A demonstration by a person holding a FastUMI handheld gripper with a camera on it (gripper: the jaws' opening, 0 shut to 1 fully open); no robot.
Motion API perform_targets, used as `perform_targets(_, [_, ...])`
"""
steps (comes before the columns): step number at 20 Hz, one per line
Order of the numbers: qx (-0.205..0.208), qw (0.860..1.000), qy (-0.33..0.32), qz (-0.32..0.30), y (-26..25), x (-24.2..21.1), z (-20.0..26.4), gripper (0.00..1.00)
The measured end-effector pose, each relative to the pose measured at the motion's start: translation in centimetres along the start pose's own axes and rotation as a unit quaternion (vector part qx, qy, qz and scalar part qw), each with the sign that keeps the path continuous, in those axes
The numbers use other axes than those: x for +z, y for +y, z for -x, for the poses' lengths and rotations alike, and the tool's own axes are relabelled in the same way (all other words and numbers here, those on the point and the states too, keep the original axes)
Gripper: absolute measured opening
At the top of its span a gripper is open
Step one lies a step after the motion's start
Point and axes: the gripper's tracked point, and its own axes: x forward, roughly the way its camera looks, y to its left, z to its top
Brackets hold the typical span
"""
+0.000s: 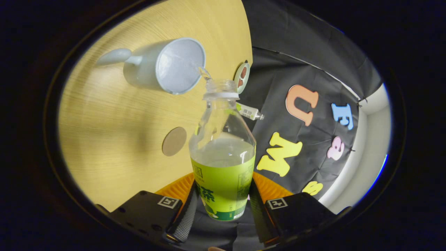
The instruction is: Take the bottle from table, then pour the juice into the cup, finally place the bottle on the coaster
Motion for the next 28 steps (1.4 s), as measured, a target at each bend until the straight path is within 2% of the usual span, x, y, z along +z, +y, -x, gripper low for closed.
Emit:
perform_targets(24, [-0.056,0.997,0.004,0.045,-4.0,0.4,1.7,0.77])
perform_targets(28, [-0.087,0.994,0.003,0.059,-5.3,0.4,2.1,0.77])
